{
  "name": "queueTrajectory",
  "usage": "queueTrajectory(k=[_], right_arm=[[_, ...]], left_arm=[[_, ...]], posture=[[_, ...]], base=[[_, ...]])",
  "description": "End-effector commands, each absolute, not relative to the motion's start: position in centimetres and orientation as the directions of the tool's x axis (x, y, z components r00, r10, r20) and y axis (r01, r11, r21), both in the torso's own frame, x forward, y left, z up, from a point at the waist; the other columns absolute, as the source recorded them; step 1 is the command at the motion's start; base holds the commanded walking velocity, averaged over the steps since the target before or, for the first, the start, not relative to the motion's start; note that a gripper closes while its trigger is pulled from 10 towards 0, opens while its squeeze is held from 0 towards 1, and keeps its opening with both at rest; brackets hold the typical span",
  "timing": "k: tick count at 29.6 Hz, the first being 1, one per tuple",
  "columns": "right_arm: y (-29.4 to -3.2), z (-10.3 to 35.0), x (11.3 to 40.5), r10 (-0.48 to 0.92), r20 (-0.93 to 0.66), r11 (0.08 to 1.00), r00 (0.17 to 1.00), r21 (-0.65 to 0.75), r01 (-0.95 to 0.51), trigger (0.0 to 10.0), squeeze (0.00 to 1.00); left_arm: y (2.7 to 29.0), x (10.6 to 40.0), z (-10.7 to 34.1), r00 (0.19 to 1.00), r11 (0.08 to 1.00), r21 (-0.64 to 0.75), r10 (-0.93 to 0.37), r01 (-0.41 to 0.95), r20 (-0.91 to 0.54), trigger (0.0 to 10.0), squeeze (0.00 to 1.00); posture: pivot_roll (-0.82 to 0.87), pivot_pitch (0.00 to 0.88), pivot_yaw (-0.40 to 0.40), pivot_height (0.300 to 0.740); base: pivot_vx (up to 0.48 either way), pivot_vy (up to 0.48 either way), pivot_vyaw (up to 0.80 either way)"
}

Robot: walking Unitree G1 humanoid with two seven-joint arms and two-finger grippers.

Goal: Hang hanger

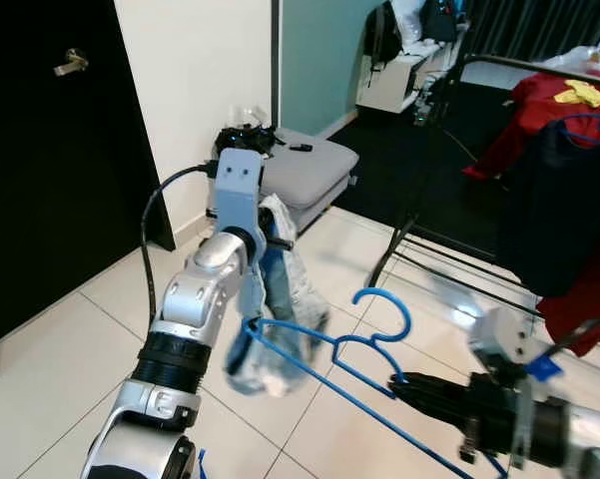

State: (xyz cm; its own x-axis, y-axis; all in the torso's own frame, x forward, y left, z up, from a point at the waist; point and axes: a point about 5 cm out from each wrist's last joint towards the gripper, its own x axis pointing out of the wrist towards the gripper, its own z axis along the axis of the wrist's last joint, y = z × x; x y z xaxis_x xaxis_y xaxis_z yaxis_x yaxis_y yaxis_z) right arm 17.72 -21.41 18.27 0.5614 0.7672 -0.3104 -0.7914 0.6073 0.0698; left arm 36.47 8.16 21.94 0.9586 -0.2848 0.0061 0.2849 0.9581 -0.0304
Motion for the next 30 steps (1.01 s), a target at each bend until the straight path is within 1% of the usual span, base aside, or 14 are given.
queueTrajectory(k=[1, 2, 4, 5, 7, 14, 23, 24, 26, 27, 28, 29, 30], right_arm=[[-22.3, 19.7, 17.5, 0.754, -0.294, 0.620, 0.588, 0.023, -0.784, 10.0, 0.00], [-22.3, 19.7, 17.5, 0.754, -0.294, 0.620, 0.588, 0.023, -0.784, 10.0, 0.00], [-22.8, 20.1, 18.1, 0.722, -0.285, 0.652, 0.630, -0.021, -0.758, 10.0, 0.00], [-22.8, 20.1, 18.1, 0.722, -0.285, 0.652, 0.630, -0.021, -0.758, 10.0, 0.00], [-22.5, 20.3, 18.8, 0.704, -0.265, 0.672, 0.658, -0.051, -0.739, 10.0, 0.00], [-21.4, 20.2, 19.9, 0.707, -0.239, 0.675, 0.665, -0.053, -0.736, 10.0, 0.00], [-21.1, 20.3, 20.5, 0.694, -0.222, 0.693, 0.685, -0.055, -0.719, 10.0, 0.00], [-21.1, 20.3, 20.6, 0.686, -0.220, 0.700, 0.694, -0.060, -0.711, 10.0, 0.00], [-21.4, 20.5, 21.5, 0.628, -0.209, 0.750, 0.749, -0.095, -0.655, 10.0, 0.00], [-21.4, 20.5, 21.5, 0.628, -0.209, 0.750, 0.749, -0.095, -0.655, 10.0, 0.00], [-21.7, 20.6, 22.0, 0.593, -0.197, 0.778, 0.781, -0.107, -0.619, 10.0, 0.00], [-21.7, 20.6, 22.0, 0.593, -0.197, 0.778, 0.781, -0.107, -0.619, 10.0, 0.00], [-22.0, 20.7, 22.7, 0.545, -0.175, 0.816, 0.820, -0.117, -0.567, 10.0, 0.00]], left_arm=[[8.1, 36.1, 22.3, 0.957, 0.957, -0.024, -0.289, 0.289, 0.023, 10.0, 0.00], [8.1, 36.1, 22.3, 0.957, 0.957, -0.024, -0.289, 0.289, 0.023, 10.0, 0.00], [7.8, 36.0, 22.2, 0.956, 0.955, -0.025, -0.294, 0.295, 0.017, 10.0, 0.00], [7.8, 36.0, 22.2, 0.956, 0.955, -0.025, -0.294, 0.295, 0.017, 10.0, 0.00], [7.8, 36.0, 22.2, 0.955, 0.955, -0.025, -0.296, 0.297, 0.015, 10.0, 0.00], [7.6, 35.9, 22.2, 0.955, 0.955, -0.025, -0.296, 0.296, 0.010, 10.0, 0.00], [7.5, 35.7, 22.1, 0.954, 0.954, -0.029, -0.298, 0.298, 0.002, 10.0, 0.00], [7.4, 35.7, 22.1, 0.954, 0.954, -0.031, -0.300, 0.300, 0.001, 10.0, 0.00], [7.1, 35.5, 22.2, 0.950, 0.949, -0.049, -0.311, 0.311, -0.005, 10.0, 0.00], [7.1, 35.5, 22.2, 0.950, 0.949, -0.049, -0.311, 0.311, -0.005, 10.0, 0.00], [6.9, 35.4, 22.2, 0.948, 0.946, -0.068, -0.319, 0.317, -0.008, 10.0, 0.00], [6.9, 35.4, 22.2, 0.948, 0.946, -0.068, -0.319, 0.317, -0.008, 10.0, 0.00], [6.6, 35.3, 22.3, 0.943, 0.939, -0.097, -0.334, 0.331, -0.011, 10.0, 0.00]], posture=[[-0.02, 0.000, 0.004, 0.740], [-0.02, 0.000, 0.004, 0.740], [-0.02, 0.000, 0.004, 0.740], [-0.02, 0.000, 0.004, 0.740], [-0.02, 0.000, 0.004, 0.740], [-0.01, 0.000, -0.002, 0.740], [-0.01, 0.000, -0.004, 0.740], [-0.01, 0.000, -0.004, 0.740], [-0.02, 0.000, -0.003, 0.740], [-0.02, 0.000, -0.003, 0.740], [-0.02, 0.000, -0.003, 0.740], [-0.02, 0.000, -0.003, 0.740], [-0.01, 0.000, -0.004, 0.740]], base=[[0.000, 0.000, 0.00], [0.000, 0.000, 0.00], [0.000, 0.000, 0.00], [0.000, 0.000, 0.00], [0.000, 0.000, 0.00], [0.000, 0.000, 0.00], [0.000, 0.000, 0.00], [0.000, 0.000, 0.00], [0.000, 0.000, 0.00], [0.000, 0.000, 0.00], [0.000, 0.000, 0.00], [0.000, 0.000, 0.00], [0.000, 0.000, 0.00]])
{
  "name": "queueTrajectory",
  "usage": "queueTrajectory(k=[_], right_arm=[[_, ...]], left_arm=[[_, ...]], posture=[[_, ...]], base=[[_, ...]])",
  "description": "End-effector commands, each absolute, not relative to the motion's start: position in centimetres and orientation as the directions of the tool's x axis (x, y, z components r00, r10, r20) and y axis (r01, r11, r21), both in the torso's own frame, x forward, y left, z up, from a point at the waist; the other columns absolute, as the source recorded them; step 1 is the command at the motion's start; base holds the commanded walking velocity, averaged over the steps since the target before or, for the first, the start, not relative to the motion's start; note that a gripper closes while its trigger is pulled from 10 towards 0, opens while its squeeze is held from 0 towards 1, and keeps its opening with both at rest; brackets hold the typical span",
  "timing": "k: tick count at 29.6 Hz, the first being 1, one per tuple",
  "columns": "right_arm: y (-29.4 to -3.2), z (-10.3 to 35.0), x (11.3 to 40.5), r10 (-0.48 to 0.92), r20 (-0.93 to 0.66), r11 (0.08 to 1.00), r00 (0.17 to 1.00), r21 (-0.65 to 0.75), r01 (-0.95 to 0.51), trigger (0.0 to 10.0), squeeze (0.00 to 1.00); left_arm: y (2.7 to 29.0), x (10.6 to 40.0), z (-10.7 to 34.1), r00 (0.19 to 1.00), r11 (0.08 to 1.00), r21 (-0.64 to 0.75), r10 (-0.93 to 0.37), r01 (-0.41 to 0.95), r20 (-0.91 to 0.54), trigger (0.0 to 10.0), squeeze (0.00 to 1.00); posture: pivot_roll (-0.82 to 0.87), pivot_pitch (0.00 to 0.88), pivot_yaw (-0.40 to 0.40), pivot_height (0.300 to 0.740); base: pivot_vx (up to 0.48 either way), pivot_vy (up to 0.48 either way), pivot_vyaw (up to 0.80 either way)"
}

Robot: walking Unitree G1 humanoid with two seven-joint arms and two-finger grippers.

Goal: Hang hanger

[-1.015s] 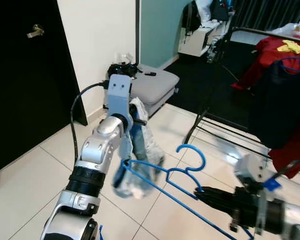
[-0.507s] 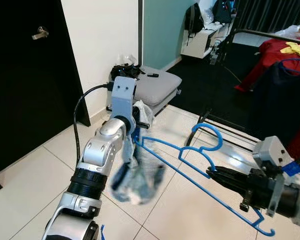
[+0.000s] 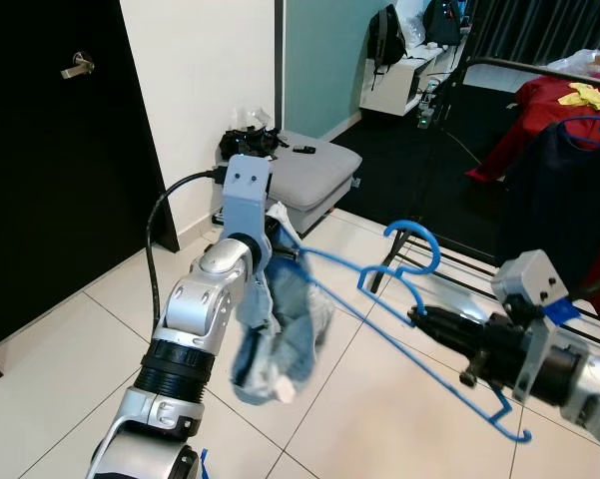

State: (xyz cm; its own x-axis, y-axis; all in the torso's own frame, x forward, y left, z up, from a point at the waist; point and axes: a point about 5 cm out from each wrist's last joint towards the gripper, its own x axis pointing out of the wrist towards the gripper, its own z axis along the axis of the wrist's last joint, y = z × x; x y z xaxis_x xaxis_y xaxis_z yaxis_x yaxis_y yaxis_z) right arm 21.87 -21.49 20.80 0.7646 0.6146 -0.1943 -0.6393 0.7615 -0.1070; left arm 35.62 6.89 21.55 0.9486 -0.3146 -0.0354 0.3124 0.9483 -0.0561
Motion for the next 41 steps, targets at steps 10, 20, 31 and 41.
queueTrajectory(k=[10, 20, 31, 41], right_arm=[[-22.0, 21.8, 25.4, 0.428, -0.044, 0.897, 0.903, -0.101, -0.430, 10.0, 0.00], [-19.9, 20.6, 25.1, 0.530, -0.101, 0.839, 0.842, -0.082, -0.538, 10.0, 0.00], [-18.9, 18.8, 22.0, 0.701, -0.214, 0.698, 0.680, 0.009, -0.716, 10.0, 0.00], [-20.2, 20.4, 24.5, 0.574, -0.061, 0.818, 0.816, -0.005, -0.576, 10.0, 0.00]], left_arm=[[3.4, 33.4, 21.8, 0.861, 0.830, -0.286, -0.508, 0.479, -0.032, 10.0, 0.00], [1.1, 32.8, 23.3, 0.806, 0.751, -0.342, -0.590, 0.565, 0.037, 10.0, 0.00], [1.8, 32.9, 23.5, 0.803, 0.791, -0.150, -0.594, 0.593, 0.043, 10.0, 0.00], [0.7, 31.2, 23.7, 0.675, 0.669, -0.095, -0.734, 0.737, 0.067, 10.0, 0.00]], posture=[[0.00, 0.000, -0.009, 0.740], [0.01, 0.000, -0.013, 0.740], [0.00, 0.000, -0.005, 0.740], [0.00, 0.000, -0.006, 0.740]], base=[[0.000, 0.000, 0.00], [0.000, 0.000, 0.00], [0.000, 0.000, 0.00], [0.000, 0.000, 0.00]])
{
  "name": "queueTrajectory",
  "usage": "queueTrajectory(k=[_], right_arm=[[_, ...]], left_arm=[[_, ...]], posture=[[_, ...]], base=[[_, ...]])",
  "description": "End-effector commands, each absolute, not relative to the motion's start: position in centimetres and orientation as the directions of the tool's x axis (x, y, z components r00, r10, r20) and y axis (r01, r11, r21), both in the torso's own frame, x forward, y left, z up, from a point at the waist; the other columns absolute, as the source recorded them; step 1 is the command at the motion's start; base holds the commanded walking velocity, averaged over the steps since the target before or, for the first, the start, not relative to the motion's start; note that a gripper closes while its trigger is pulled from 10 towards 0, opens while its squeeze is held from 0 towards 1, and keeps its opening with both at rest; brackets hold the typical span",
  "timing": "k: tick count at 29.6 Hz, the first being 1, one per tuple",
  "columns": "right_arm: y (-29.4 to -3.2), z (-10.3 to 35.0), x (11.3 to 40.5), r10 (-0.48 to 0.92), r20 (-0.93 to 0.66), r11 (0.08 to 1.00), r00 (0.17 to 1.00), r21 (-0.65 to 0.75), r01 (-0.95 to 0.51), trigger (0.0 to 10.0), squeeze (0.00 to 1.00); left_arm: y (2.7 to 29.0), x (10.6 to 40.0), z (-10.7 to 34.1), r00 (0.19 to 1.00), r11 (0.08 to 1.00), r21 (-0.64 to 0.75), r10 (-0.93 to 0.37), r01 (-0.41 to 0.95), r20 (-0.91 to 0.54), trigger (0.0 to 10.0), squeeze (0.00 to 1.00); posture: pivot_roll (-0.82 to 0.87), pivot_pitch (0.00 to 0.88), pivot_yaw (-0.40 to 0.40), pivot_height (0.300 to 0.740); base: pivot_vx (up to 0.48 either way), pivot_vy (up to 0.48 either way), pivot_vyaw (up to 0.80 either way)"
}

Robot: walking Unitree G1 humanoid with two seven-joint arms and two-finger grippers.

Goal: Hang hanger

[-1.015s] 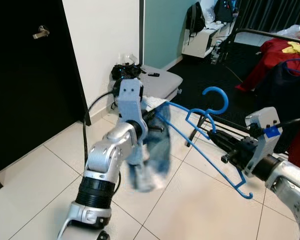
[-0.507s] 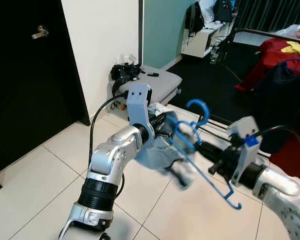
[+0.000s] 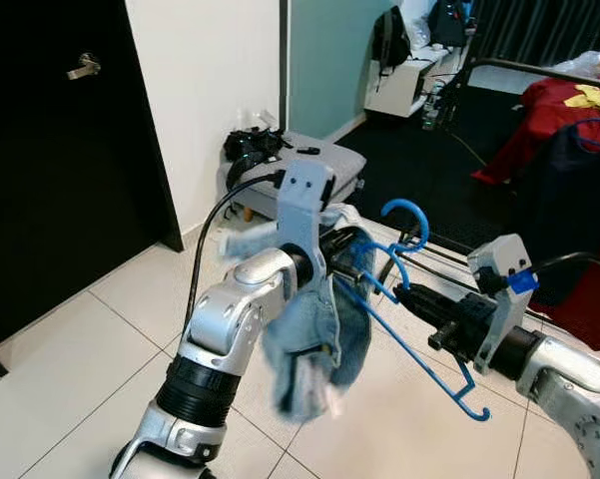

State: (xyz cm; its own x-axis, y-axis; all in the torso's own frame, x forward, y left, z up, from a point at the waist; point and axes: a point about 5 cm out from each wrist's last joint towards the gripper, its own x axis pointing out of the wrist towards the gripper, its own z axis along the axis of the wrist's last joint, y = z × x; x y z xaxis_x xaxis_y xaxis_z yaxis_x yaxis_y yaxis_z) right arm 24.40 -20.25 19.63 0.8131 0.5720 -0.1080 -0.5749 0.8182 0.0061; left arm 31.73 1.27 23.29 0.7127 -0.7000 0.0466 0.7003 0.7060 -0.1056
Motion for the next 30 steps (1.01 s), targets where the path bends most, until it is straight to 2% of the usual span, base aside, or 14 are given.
queueTrajectory(k=[1, 3, 5, 12, 15, 19, 21, 22, 23, 30], right_arm=[[-20.1, 20.7, 24.6, 0.573, -0.029, 0.820, 0.819, 0.007, -0.573, 10.0, 0.00], [-20.1, 20.7, 24.6, 0.573, -0.029, 0.820, 0.819, 0.007, -0.573, 10.0, 0.00], [-19.9, 21.2, 24.4, 0.590, 0.020, 0.807, 0.808, 0.025, -0.590, 10.0, 0.00], [-19.3, 21.6, 24.0, 0.641, 0.041, 0.766, 0.767, 0.040, -0.642, 10.0, 0.00], [-18.4, 21.1, 23.3, 0.708, -0.001, 0.706, 0.706, 0.038, -0.707, 10.0, 0.00], [-18.2, 20.9, 23.1, 0.725, -0.018, 0.689, 0.689, 0.040, -0.724, 10.0, 0.00], [-18.1, 20.0, 22.6, 0.740, -0.078, 0.672, 0.669, 0.043, -0.739, 10.0, 0.00], [-18.1, 20.0, 22.6, 0.740, -0.078, 0.672, 0.669, 0.043, -0.739, 10.0, 0.00], [-18.1, 19.6, 22.4, 0.743, -0.110, 0.668, 0.661, 0.045, -0.743, 10.0, 0.00], [-18.0, 18.8, 22.0, 0.754, -0.163, 0.650, 0.636, 0.052, -0.758, 10.0, 0.00]], left_arm=[[0.4, 30.5, 23.3, 0.632, 0.629, -0.055, -0.774, 0.775, 0.045, 10.0, 0.00], [0.4, 30.5, 23.3, 0.632, 0.629, -0.055, -0.774, 0.775, 0.045, 10.0, 0.00], [0.1, 29.2, 22.0, 0.556, 0.555, 0.033, -0.831, 0.831, -0.027, 10.0, 0.00], [-0.2, 28.8, 21.0, 0.544, 0.533, 0.125, -0.836, 0.837, -0.071, 10.0, 0.00], [-0.3, 29.4, 21.6, 0.596, 0.585, 0.166, -0.803, 0.794, -0.020, 10.0, 0.00], [-0.2, 29.7, 21.9, 0.617, 0.608, 0.172, -0.787, 0.775, -0.001, 10.0, 0.00], [1.0, 31.0, 23.2, 0.695, 0.694, 0.171, -0.716, 0.699, 0.062, 10.0, 0.00], [1.0, 31.0, 23.2, 0.695, 0.694, 0.171, -0.716, 0.699, 0.062, 10.0, 0.00], [1.9, 31.6, 23.9, 0.729, 0.732, 0.173, -0.678, 0.659, 0.092, 10.0, 0.00], [3.6, 32.3, 25.3, 0.763, 0.771, 0.218, -0.631, 0.598, 0.139, 10.0, 0.00]], posture=[[0.00, 0.000, -0.005, 0.740], [0.00, 0.000, -0.005, 0.740], [0.01, 0.000, -0.006, 0.740], [0.00, 0.000, -0.006, 0.740], [0.00, 0.000, -0.007, 0.740], [0.00, 0.000, -0.007, 0.740], [0.00, 0.000, -0.007, 0.740], [0.00, 0.000, -0.007, 0.740], [0.00, 0.000, -0.006, 0.740], [0.00, 0.000, -0.008, 0.740]], base=[[0.000, 0.000, 0.00], [0.000, 0.000, 0.00], [0.000, 0.000, 0.00], [0.000, 0.000, 0.00], [0.000, 0.000, 0.00], [0.000, 0.000, 0.00], [0.000, 0.000, 0.00], [0.000, 0.000, 0.00], [0.000, 0.000, 0.00], [0.000, 0.000, 0.00]])
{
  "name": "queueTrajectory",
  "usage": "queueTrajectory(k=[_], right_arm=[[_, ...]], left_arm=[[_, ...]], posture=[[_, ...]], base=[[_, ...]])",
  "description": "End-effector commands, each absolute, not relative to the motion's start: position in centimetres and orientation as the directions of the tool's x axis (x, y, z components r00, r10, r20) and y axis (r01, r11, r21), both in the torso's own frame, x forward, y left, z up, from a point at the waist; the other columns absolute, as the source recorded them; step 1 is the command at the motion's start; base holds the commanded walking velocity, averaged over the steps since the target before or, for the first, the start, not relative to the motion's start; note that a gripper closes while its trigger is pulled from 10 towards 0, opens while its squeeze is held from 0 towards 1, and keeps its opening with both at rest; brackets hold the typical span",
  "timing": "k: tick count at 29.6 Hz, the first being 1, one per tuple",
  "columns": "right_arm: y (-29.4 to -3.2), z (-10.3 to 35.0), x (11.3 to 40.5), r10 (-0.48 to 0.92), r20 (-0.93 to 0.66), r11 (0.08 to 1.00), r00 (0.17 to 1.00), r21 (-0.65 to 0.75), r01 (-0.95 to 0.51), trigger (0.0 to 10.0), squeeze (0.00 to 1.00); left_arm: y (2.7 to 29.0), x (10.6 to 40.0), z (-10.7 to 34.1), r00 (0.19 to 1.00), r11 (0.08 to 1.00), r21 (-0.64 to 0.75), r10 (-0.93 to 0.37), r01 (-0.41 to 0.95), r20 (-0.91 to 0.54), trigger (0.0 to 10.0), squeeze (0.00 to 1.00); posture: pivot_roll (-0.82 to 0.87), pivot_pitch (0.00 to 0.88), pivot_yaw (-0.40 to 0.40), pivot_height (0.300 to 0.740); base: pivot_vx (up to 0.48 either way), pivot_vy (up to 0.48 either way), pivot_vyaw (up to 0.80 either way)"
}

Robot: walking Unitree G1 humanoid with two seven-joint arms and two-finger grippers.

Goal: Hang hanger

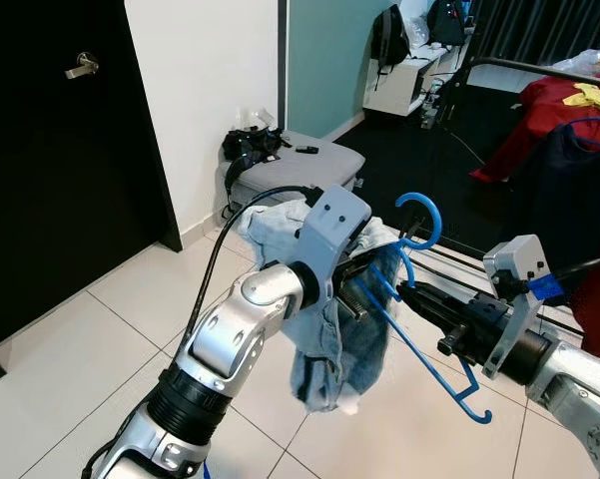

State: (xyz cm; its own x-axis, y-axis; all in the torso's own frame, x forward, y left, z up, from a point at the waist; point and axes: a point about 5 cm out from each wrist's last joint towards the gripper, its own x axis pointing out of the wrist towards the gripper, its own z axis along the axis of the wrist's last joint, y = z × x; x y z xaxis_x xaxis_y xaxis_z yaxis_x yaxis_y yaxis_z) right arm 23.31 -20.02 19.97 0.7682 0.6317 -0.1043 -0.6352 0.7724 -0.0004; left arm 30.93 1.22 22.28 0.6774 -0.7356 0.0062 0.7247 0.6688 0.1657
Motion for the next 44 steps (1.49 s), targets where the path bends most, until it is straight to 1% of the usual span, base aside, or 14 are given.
queueTrajectory(k=[1, 7, 10, 13, 14, 16, 19, 23, 24, 26, 32, 34, 36, 44], right_arm=[[-18.0, 18.8, 22.0, 0.754, -0.163, 0.650, 0.636, 0.052, -0.758, 10.0, 0.00], [-17.9, 18.6, 21.9, 0.760, -0.177, 0.642, 0.625, 0.056, -0.764, 10.0, 0.00], [-18.0, 18.0, 21.9, 0.755, -0.211, 0.644, 0.621, 0.062, -0.763, 10.0, 0.00], [-18.0, 18.0, 21.9, 0.755, -0.211, 0.644, 0.621, 0.062, -0.763, 10.0, 0.00], [-18.1, 17.8, 21.8, 0.754, -0.231, 0.642, 0.614, 0.066, -0.764, 10.0, 0.00], [-18.1, 17.8, 21.8, 0.754, -0.231, 0.642, 0.614, 0.066, -0.764, 10.0, 0.00], [-18.1, 17.3, 21.6, 0.754, -0.258, 0.638, 0.604, 0.073, -0.766, 10.0, 0.00], [-18.1, 17.3, 21.6, 0.754, -0.258, 0.638, 0.604, 0.073, -0.766, 10.0, 0.00], [-18.1, 17.1, 21.5, 0.752, -0.269, 0.639, 0.602, 0.074, -0.766, 10.0, 0.00], [-18.1, 17.1, 21.5, 0.752, -0.269, 0.639, 0.602, 0.074, -0.766, 10.0, 0.00], [-19.5, 16.6, 22.7, 0.654, -0.284, 0.739, 0.701, 0.045, -0.672, 10.0, 0.00], [-19.5, 16.6, 22.7, 0.654, -0.284, 0.739, 0.701, 0.045, -0.672, 10.0, 0.00], [-20.3, 16.8, 23.6, 0.592, -0.256, 0.797, 0.764, 0.045, -0.602, 10.0, 0.00], [-21.4, 17.3, 24.6, 0.518, -0.176, 0.855, 0.837, 0.129, -0.502, 10.0, 0.00]], left_arm=[[3.6, 32.3, 25.3, 0.763, 0.771, 0.218, -0.631, 0.598, 0.139, 10.0, 0.00], [3.9, 32.1, 26.0, 0.750, 0.750, 0.313, -0.645, 0.583, 0.150, 10.0, 0.00], [4.5, 32.2, 27.1, 0.770, 0.751, 0.430, -0.614, 0.501, 0.175, 10.0, 0.00], [4.5, 32.2, 27.1, 0.770, 0.751, 0.430, -0.614, 0.501, 0.175, 10.0, 0.00], [4.9, 32.5, 27.6, 0.791, 0.760, 0.478, -0.580, 0.440, 0.194, 10.0, 0.00], [4.9, 32.5, 27.6, 0.791, 0.760, 0.478, -0.580, 0.440, 0.194, 10.0, 0.00], [6.1, 33.4, 28.8, 0.854, 0.790, 0.550, -0.461, 0.271, 0.241, 10.0, 0.00], [6.1, 33.4, 28.8, 0.854, 0.790, 0.550, -0.461, 0.271, 0.241, 10.0, 0.00], [6.6, 33.6, 29.2, 0.874, 0.788, 0.582, -0.412, 0.200, 0.257, 10.0, 0.00], [6.6, 33.6, 29.2, 0.874, 0.788, 0.582, -0.412, 0.200, 0.257, 10.0, 0.00], [9.7, 34.8, 28.4, 0.933, 0.790, 0.570, -0.344, 0.226, 0.108, 10.0, 0.00], [9.7, 34.8, 28.4, 0.933, 0.790, 0.570, -0.344, 0.226, 0.108, 10.0, 0.00], [11.5, 35.2, 28.0, 0.952, 0.803, 0.551, -0.304, 0.230, 0.046, 10.0, 0.00], [13.9, 35.8, 27.8, 0.973, 0.870, 0.448, -0.231, 0.206, 0.000, 10.0, 0.00]], posture=[[0.00, 0.000, -0.008, 0.740], [0.00, 0.000, -0.009, 0.740], [0.01, 0.000, -0.013, 0.740], [0.01, 0.000, -0.013, 0.740], [0.01, 0.000, -0.014, 0.740], [0.01, 0.000, -0.014, 0.740], [0.01, 0.000, -0.013, 0.740], [0.01, 0.000, -0.013, 0.740], [0.01, 0.000, -0.012, 0.740], [0.01, 0.000, -0.012, 0.740], [0.01, 0.000, -0.008, 0.740], [0.01, 0.000, -0.008, 0.740], [0.01, 0.000, -0.007, 0.740], [0.01, 0.000, -0.009, 0.740]], base=[[0.000, 0.000, 0.00], [0.000, 0.000, 0.00], [0.000, 0.000, 0.00], [0.000, 0.000, 0.00], [0.000, 0.000, 0.00], [0.000, 0.000, 0.00], [0.000, 0.000, 0.00], [0.000, 0.000, 0.00], [0.000, 0.000, 0.00], [0.000, 0.000, 0.00], [0.000, 0.000, 0.00], [0.000, 0.000, 0.00], [0.000, 0.000, 0.00], [0.000, 0.000, 0.00]])
